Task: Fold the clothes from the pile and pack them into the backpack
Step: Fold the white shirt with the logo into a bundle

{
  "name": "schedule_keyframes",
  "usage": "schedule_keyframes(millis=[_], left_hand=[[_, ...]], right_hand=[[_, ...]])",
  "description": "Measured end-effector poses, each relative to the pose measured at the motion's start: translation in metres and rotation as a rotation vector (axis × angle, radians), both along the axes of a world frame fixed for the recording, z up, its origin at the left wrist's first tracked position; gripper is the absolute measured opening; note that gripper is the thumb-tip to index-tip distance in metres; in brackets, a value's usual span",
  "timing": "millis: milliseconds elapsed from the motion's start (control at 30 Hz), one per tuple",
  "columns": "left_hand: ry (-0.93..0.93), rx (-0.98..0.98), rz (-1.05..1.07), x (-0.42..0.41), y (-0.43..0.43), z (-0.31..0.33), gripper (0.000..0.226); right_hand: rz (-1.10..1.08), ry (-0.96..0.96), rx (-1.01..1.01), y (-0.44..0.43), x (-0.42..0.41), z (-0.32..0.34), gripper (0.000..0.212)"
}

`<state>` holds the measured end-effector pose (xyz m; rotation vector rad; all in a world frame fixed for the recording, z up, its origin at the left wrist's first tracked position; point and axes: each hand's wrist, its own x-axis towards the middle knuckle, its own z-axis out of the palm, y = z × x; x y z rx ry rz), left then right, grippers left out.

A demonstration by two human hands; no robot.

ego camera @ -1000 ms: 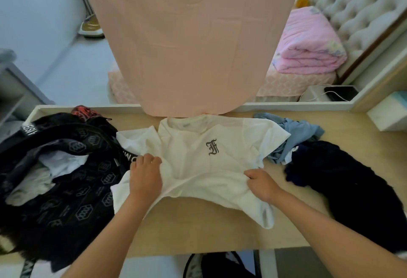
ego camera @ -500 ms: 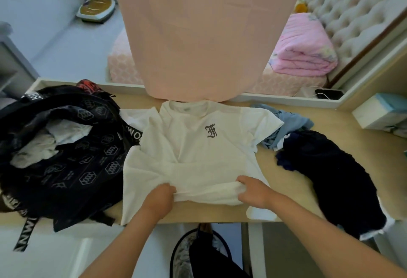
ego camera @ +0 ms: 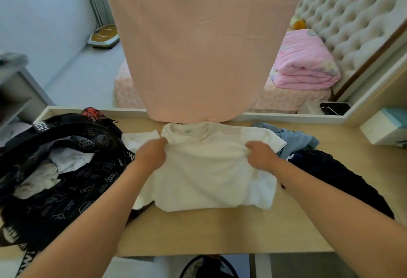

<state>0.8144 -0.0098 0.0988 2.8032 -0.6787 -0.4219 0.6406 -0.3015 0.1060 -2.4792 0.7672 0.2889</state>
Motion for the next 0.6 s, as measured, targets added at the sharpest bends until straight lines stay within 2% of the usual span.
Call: schedule_keyframes(millis=[67,133,200,267,333,433,500,533,600], left_hand=[[-0.216,-0.052,0.048,0.017,-0.018,0.004,0.053],[-0.285,-0.004,-0.015,0.022,-0.037,0.001,0.068],[-0.226,-0.011,-0.129,0.009,-0.053,-0.019,0.066],[-0.131,-0.036,-0.217,-0.011,-0.058,-0.048,0.053],[0.011,0.046,-0.281,-0.027,-0.05,-0.076,0.047],[0.164,0.216,-0.31,-0.048,-0.029,-0.11,0.062],[0.136,0.242,-0.308,-0.058,-0.021,-0.122,0.069],[0.097,0.237,-0.312,-0.061,-0.021,-0.125,0.063],[0.051,0.281,-0.342,-0.063,-0.025,-0.125,0.036]], right_hand=[[-0.076,-0.152,-0.125,-0.019,0.028,0.004,0.057],[-0.018,-0.05,-0.283,-0.028,0.046,0.0,0.071],[0.036,0.029,-0.322,-0.024,0.048,-0.017,0.071],[0.102,0.003,-0.276,-0.017,0.04,-0.044,0.061],[0.22,0.073,-0.214,-0.009,0.023,-0.074,0.051],[0.389,0.258,-0.195,0.005,-0.009,-0.114,0.065],[0.418,0.257,-0.206,0.011,-0.025,-0.131,0.071],[0.407,0.213,-0.216,0.012,-0.029,-0.136,0.066],[0.342,0.185,-0.191,0.01,-0.03,-0.141,0.047]])
